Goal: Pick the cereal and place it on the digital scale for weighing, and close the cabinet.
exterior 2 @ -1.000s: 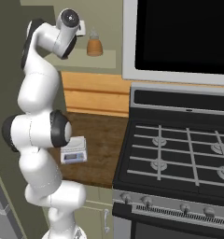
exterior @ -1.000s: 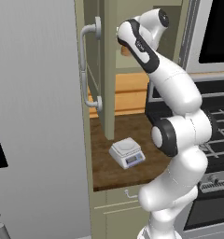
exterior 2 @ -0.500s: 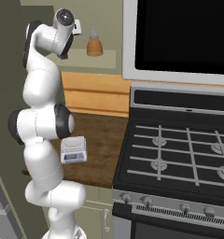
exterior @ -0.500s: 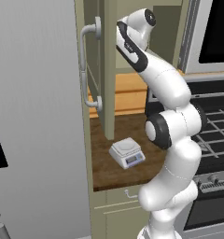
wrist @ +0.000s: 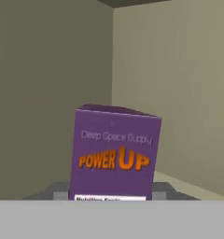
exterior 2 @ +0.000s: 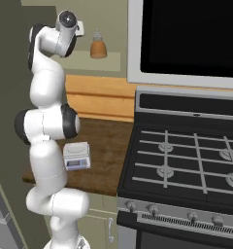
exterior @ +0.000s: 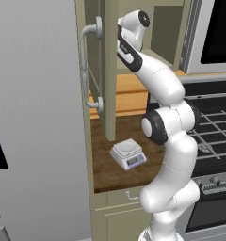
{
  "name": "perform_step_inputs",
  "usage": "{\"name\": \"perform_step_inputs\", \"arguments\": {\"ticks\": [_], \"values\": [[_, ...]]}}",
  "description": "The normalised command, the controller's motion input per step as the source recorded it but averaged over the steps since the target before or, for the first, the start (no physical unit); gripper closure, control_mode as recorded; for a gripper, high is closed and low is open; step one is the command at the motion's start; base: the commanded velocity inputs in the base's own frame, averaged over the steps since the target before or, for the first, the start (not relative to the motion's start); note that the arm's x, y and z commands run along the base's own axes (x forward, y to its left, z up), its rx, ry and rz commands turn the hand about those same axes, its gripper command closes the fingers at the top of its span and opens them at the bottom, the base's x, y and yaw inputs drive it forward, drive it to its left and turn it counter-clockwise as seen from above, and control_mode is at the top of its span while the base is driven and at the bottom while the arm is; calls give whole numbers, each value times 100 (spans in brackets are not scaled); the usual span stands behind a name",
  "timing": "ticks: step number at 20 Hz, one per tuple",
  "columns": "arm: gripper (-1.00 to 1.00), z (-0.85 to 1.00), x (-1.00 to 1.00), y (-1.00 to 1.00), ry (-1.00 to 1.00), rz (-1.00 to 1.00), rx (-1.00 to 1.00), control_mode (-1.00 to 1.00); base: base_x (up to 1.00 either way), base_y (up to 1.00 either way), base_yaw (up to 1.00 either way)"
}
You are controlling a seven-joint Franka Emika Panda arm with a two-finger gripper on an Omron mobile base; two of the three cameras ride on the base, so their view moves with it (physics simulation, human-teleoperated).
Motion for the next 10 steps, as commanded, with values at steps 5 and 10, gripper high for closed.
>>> {"name": "perform_step_inputs", "arguments": {"ticks": [5,10], "values": [[100,-2,-4,4,0,2,2,-100,0,0,0],[100,0,-40,0,-10,0,4,-100,0,0,0]]}}
